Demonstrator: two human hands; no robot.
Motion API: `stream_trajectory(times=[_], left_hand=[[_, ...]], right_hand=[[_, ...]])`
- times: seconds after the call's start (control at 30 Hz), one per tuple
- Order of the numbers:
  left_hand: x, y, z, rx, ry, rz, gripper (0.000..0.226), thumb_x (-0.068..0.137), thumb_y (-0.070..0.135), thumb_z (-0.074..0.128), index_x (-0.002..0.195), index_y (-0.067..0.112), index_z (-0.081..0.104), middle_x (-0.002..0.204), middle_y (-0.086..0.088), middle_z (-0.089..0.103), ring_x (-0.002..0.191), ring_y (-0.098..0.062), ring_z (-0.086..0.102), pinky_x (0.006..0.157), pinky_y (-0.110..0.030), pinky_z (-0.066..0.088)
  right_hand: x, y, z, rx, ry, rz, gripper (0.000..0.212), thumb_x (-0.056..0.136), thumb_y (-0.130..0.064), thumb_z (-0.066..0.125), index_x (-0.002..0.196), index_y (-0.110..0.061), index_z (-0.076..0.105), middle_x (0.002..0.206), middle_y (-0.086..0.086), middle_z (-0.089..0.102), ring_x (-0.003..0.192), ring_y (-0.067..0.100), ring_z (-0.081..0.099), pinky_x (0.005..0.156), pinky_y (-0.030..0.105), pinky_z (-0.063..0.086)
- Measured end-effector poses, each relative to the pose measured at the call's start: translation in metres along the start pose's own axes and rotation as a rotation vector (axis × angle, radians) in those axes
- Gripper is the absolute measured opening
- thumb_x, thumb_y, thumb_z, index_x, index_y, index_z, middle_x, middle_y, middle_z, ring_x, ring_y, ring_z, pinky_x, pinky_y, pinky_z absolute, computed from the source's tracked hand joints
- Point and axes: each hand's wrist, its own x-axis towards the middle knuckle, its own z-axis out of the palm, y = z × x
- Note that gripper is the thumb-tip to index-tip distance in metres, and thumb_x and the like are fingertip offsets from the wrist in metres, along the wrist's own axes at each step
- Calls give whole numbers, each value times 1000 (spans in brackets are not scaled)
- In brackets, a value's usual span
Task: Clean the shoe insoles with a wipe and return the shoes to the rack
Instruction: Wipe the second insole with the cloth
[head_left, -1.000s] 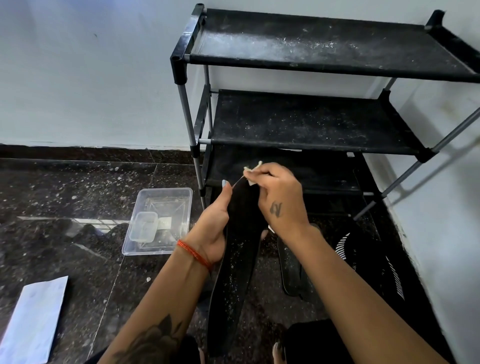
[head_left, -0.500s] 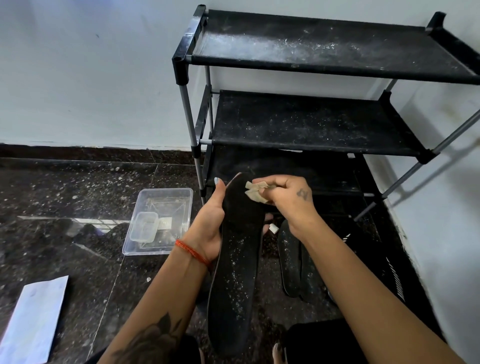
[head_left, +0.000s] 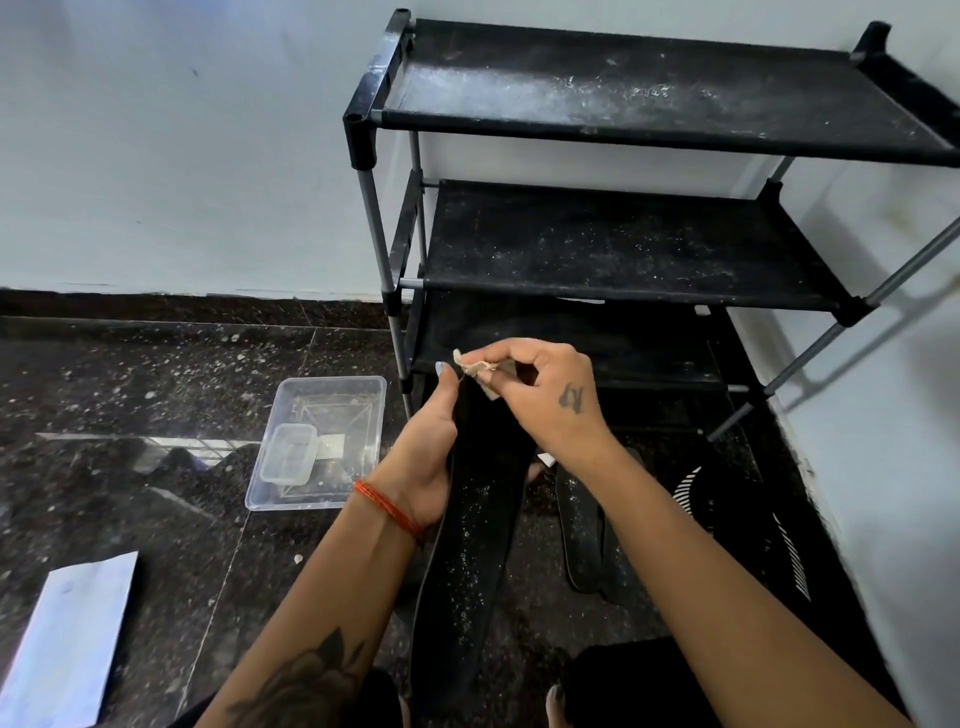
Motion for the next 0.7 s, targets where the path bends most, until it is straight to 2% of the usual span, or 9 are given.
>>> stream_trajectory(times=[0.07, 0.1, 0.17, 0.27, 0.37, 0.43, 0.57, 0.63, 0.7], left_hand=[[-1, 2, 1, -2, -13, -1, 73, 90, 69, 20, 117, 16, 63, 107, -19, 69, 92, -35, 68, 83, -47, 52], [-1, 3, 1, -6, -19, -2, 75, 90, 69, 18, 122, 16, 60, 114, -21, 66, 99, -37, 65, 82, -47, 53], [-1, 5, 1, -38, -17, -17, 79, 89, 71, 19, 130, 13, 54, 126, -25, 59, 107, -40, 61, 79, -46, 55], [-1, 6, 1, -59, -16, -16, 81, 88, 71, 21, 131, 10, 53, 127, -25, 58, 109, -40, 60, 81, -48, 54], [-1, 6, 1, -67, -30, -1, 81, 89, 70, 19, 127, 9, 56, 124, -26, 60, 100, -38, 65, 80, -48, 54], [-2, 6, 2, -65, -51, 12, 80, 89, 69, 18, 123, 10, 59, 121, -25, 62, 97, -36, 66, 81, -47, 53], [-5, 7, 3, -67, -83, 37, 77, 91, 67, 20, 115, 11, 67, 120, -22, 61, 107, -41, 56, 86, -51, 48], [-7, 6, 5, -34, -101, 28, 73, 93, 64, 23, 100, 13, 75, 116, -20, 61, 110, -43, 53, 88, -52, 46], [-8, 5, 7, -8, -99, -12, 70, 93, 61, 29, 100, 8, 74, 115, -21, 63, 109, -42, 58, 88, -50, 47]], right_hand=[[2, -4, -10, 265, -51, 175, 20, 78, -3, 67, 84, -20, 75, 85, -3, 73, 86, 9, 66, 79, 20, 53], [4, -4, -16, 433, -12, 273, 21, 78, 1, 64, 84, -17, 74, 86, 2, 73, 86, 16, 67, 78, 25, 54], [10, -3, -29, 648, 144, 404, 22, 79, 5, 59, 84, -13, 71, 86, 6, 72, 82, 18, 66, 67, 23, 54], [11, 6, -40, 586, 206, 543, 23, 80, 2, 55, 82, -16, 70, 91, 3, 71, 85, 13, 64, 67, 21, 50], [7, 10, -36, 492, 35, 654, 24, 80, 2, 55, 81, -16, 71, 88, 1, 70, 86, 13, 63, 72, 24, 52], [5, 7, -30, 460, -29, 670, 23, 81, 4, 56, 82, -14, 70, 83, 2, 69, 79, 12, 63, 67, 23, 54], [8, 10, -23, 475, 150, 600, 22, 82, 5, 59, 79, -13, 71, 82, 4, 71, 78, 13, 65, 63, 19, 53], [12, 16, -24, 499, 276, 589, 22, 82, 3, 60, 78, -15, 72, 87, 5, 72, 86, 16, 67, 71, 23, 55], [13, 22, -25, 439, 344, 550, 20, 82, -2, 62, 79, -19, 72, 89, 2, 72, 90, 16, 67, 79, 26, 54]])
